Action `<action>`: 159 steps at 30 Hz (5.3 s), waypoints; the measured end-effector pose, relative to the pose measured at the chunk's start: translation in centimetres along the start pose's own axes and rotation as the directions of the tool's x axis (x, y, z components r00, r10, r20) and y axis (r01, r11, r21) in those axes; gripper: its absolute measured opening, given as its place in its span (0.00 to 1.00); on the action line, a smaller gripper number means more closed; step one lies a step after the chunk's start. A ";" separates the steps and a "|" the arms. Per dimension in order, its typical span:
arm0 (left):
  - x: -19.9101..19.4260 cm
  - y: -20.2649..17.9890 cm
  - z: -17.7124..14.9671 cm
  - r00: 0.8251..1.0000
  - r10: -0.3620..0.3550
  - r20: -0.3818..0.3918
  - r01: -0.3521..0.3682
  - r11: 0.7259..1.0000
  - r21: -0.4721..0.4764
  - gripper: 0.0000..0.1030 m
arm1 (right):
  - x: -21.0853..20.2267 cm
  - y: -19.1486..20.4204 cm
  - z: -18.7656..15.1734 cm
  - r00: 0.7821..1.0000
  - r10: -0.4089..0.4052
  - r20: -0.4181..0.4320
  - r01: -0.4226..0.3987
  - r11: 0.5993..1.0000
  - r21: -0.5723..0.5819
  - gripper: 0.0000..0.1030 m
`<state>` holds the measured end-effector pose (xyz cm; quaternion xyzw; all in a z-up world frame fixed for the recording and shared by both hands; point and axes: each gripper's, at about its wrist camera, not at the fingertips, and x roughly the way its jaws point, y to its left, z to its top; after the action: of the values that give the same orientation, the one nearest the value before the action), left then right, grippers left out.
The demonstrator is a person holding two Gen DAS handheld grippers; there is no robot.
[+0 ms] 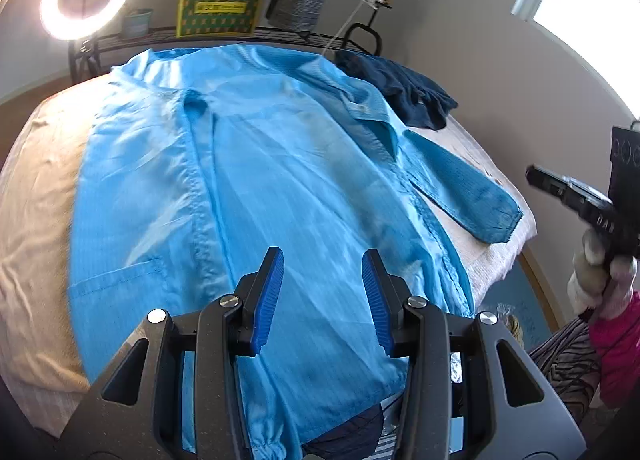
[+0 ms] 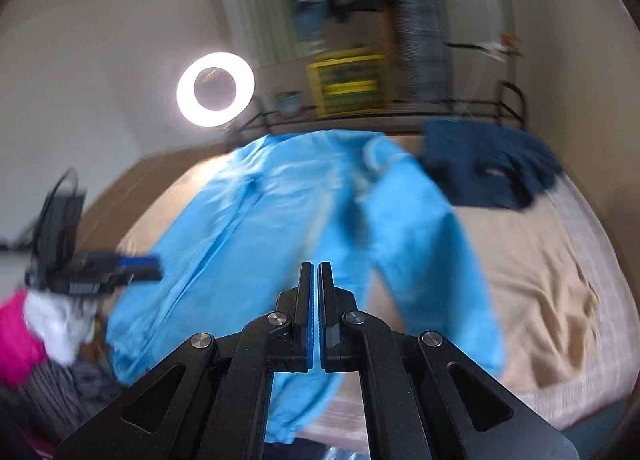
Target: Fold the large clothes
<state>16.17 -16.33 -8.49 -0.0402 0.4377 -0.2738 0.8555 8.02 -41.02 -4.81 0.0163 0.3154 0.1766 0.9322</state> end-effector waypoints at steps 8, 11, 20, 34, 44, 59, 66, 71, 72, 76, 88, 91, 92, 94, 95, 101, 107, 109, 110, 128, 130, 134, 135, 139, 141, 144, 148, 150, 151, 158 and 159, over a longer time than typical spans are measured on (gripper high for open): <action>-0.2 0.4 -0.4 1.000 -0.009 -0.010 0.008 1.000 -0.004 0.40 | 0.9 -6.9 -1.6 0.996 -0.038 -0.082 0.056 0.972 0.227 0.25; -0.1 -0.1 -0.2 1.000 -0.020 -0.008 0.020 1.000 -0.003 0.40 | 0.9 -10.3 -2.7 0.991 -0.074 -0.108 0.107 0.936 0.337 0.36; 1.5 -2.2 0.3 0.998 -0.045 -0.032 0.046 0.998 0.037 0.40 | 0.0 -21.7 -7.6 0.979 -0.097 -0.182 0.196 0.715 0.671 0.36; 2.6 -3.5 0.3 0.997 -0.056 -0.049 0.059 0.996 0.064 0.40 | 2.0 -21.6 -8.3 0.964 -0.089 -0.252 0.228 0.768 0.598 0.03; 1.2 -1.4 0.6 0.999 -0.046 -0.014 0.046 0.999 0.000 0.40 | -1.5 -11.5 -2.9 0.999 0.026 -0.025 -0.013 0.905 0.424 0.01; 0.2 2.1 -0.2 1.000 -0.025 -0.013 0.023 0.995 -0.092 0.40 | 8.1 11.1 -6.9 0.857 0.307 -0.415 -0.389 0.912 -0.129 0.01; 1.8 1.4 -0.8 0.997 -0.049 -0.065 0.043 0.995 -0.089 0.40 | 8.5 12.3 -9.1 0.809 0.305 -0.502 -0.438 0.883 -0.169 0.04; 3.1 0.0 -0.8 0.994 -0.061 -0.094 0.055 0.997 -0.060 0.40 | 6.3 10.1 -7.5 0.805 0.418 -0.421 -0.484 0.873 -0.059 0.11; 3.3 -0.3 -0.8 0.993 -0.063 -0.100 0.058 0.997 -0.053 0.40 | 5.7 9.5 -7.2 0.809 0.434 -0.396 -0.487 0.873 -0.040 0.16; 4.5 -2.0 -0.7 0.991 -0.059 -0.124 0.057 0.998 -0.019 0.40 | 4.9 5.9 -6.1 0.878 0.374 -0.300 -0.375 0.925 0.058 0.32; 7.2 -6.4 -1.9 0.980 -0.021 -0.199 0.042 0.994 0.099 0.41 | 9.3 -1.4 -6.0 0.870 0.370 -0.326 -0.233 0.891 0.390 0.33; 6.1 -5.7 -0.9 0.985 -0.023 -0.170 0.037 0.996 0.080 0.41 | 8.7 -1.7 -3.8 0.885 0.378 -0.273 -0.259 0.885 0.388 0.34; 5.9 -5.4 -0.7 0.987 -0.021 -0.161 0.032 0.997 0.065 0.41 | 8.4 -1.7 -2.5 0.895 0.373 -0.246 -0.266 0.887 0.377 0.34; 5.6 -4.8 -0.5 0.988 -0.032 -0.154 0.037 0.999 0.030 0.41 | 8.1 -2.2 -0.7 0.907 0.366 -0.210 -0.275 0.889 0.367 0.34; 5.6 -4.6 -0.6 0.988 -0.040 -0.152 0.042 0.999 0.006 0.41 | 8.1 -2.6 0.4 0.912 0.362 -0.192 -0.276 0.890 0.364 0.34; 6.4 -5.4 -2.9 0.982 -0.051 -0.182 0.049 0.999 -0.013 0.44 | 10.2 -5.8 6.8 0.924 0.366 -0.108 -0.298 0.869 0.395 0.35; 8.0 -8.4 -4.5 0.977 0.092 -0.194 -0.058 0.983 0.174 0.53 | 15.0 -8.4 10.2 0.931 0.346 -0.112 -0.270 0.864 0.425 0.37; 9.1 -8.7 -4.7 0.970 0.129 -0.205 -0.083 0.972 0.220 0.53 | 16.8 -9.0 10.8 0.928 0.351 -0.124 -0.266 0.858 0.440 0.37; 9.7 -8.7 -4.8 0.966 0.150 -0.209 -0.099 0.966 0.238 0.53 | 17.6 -9.3 10.9 0.926 0.355 -0.129 -0.264 0.853 0.450 0.37; 7.0 -0.6 -2.8 0.960 -0.250 -0.129 0.220 0.953 -0.207 0.00 | 35.3 -14.2 15.0 0.919 0.371 -0.133 -0.182 0.699 0.691 0.45; 7.0 0.0 -2.8 0.953 -0.277 -0.124 0.245 0.943 -0.227 0.00 | 37.3 -14.7 14.8 0.915 0.375 -0.148 -0.160 0.674 0.721 0.45; 7.8 0.7 -3.3 0.943 -0.300 -0.142 0.258 0.932 -0.253 0.00 | 40.0 -15.3 13.7 0.896 0.426 -0.126 -0.166 0.584 0.794 0.45; 7.9 0.7 -3.3 0.942 -0.301 -0.146 0.258 0.932 -0.255 0.00 | 40.4 -15.5 13.6 0.891 0.442 -0.102 -0.186 0.562 0.806 0.45; 8.1 0.3 -3.5 0.945 -0.291 -0.149 0.253 0.939 -0.231 0.00 | 41.5 -15.5 13.8 0.848 0.529 0.033 -0.312 0.446 0.839 0.45; 8.0 -0.1 -3.6 0.946 -0.290 -0.146 0.253 0.940 -0.229 0.00 | 42.0 -15.5 13.7 0.841 0.536 0.076 -0.334 0.404 0.852 0.45; 7.6 -0.7 -3.7 0.948 -0.285 -0.142 0.252 0.944 -0.214 0.00 | 42.3 -15.6 14.0 0.829 0.542 0.140 -0.369 0.342 0.864 0.45; 7.6 -1.3 -3.8 0.947 -0.285 -0.147 0.252 0.945 -0.209 0.00 | 42.8 -15.2 15.6 0.836 0.530 0.141 -0.367 0.351 0.861 0.34; 7.5 -1.3 -3.9 0.948 -0.282 -0.147 0.249 0.946 -0.207 0.00 | 43.1 -14.4 16.9 0.854 0.514 0.074 -0.328 0.422 0.846 0.16; 7.4 -1.4 -3.9 0.948 -0.281 -0.146 0.249 0.947 -0.205 0.00 | 43.3 -14.1 17.4 0.860 0.508 0.053 -0.316 0.447 0.837 0.04; 7.0 -1.1 -4.0 0.949 -0.278 -0.148 0.247 0.948 -0.200 0.00 | 40.4 -8.2 23.6 0.933 0.162 -0.320 -0.047 0.939 0.339 0.01; 7.1 -1.0 -4.0 0.949 -0.279 -0.148 0.248 0.948 -0.202 0.00 | 39.9 -6.5 24.2 0.929 0.076 -0.362 -0.010 0.983 0.182 0.01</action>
<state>15.95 -20.04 -15.80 -0.1518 0.5246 -0.3477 0.7621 53.95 -31.56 -9.55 0.0726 0.4982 0.1682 0.8475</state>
